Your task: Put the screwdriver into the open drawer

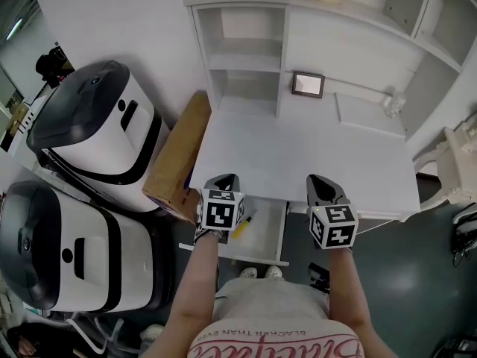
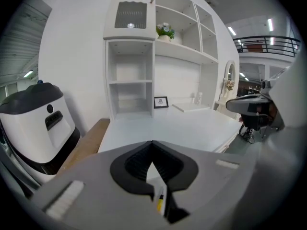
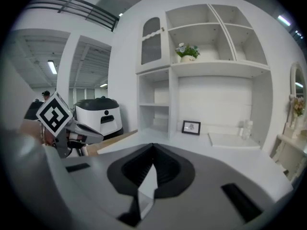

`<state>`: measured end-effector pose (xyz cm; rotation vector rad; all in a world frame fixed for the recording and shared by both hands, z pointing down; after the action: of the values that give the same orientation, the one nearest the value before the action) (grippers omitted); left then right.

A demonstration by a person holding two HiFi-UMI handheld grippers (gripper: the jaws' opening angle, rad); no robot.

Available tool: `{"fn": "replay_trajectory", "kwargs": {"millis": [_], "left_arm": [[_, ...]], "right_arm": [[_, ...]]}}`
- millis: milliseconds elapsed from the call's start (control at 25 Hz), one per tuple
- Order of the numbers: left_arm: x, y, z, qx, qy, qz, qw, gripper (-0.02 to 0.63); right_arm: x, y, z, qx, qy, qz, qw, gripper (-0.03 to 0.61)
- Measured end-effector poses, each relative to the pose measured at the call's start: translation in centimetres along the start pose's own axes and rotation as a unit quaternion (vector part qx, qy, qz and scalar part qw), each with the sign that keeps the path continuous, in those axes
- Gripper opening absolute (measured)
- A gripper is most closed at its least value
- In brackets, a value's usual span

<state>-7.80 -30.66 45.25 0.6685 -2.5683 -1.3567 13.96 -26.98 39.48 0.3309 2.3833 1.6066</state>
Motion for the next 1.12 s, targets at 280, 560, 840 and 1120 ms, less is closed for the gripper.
{"fn": "replay_trajectory", "kwargs": {"millis": [280, 560, 840, 1120], "left_arm": [[0.6, -4.2, 2.4, -0.071, -0.016, -0.013, 0.9972, 0.009], [1.3, -9.1, 6.1, -0.159, -0.045, -0.048, 0.985, 0.009], [1.6, -12.8, 9.9, -0.249, -0.066, -0.086, 0.9624, 0.009], [2.7, -15.9, 13.0, -0.299, -0.078, -0.081, 0.9478, 0.009]], "right_arm": [[0.8, -3.7, 1.1, -0.054, -0.025, 0.004, 0.998, 0.006], [2.1, -8.3, 2.9, -0.123, -0.023, 0.053, 0.991, 0.006], [3.2, -11.9, 5.1, -0.176, -0.023, 0.075, 0.981, 0.006], [4.8, -15.0, 7.0, -0.208, -0.027, 0.094, 0.973, 0.006]]}}
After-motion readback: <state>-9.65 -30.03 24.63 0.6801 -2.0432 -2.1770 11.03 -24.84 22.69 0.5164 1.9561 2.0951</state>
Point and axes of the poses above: the fingertips, and each gripper's own axes: z backward along the fingers, x to its left, y out of its underside, the point moved 4 cm from there along z, backward along the fingers, and after that the axes turned 6 degrees about -z, right-handed, at the moved point
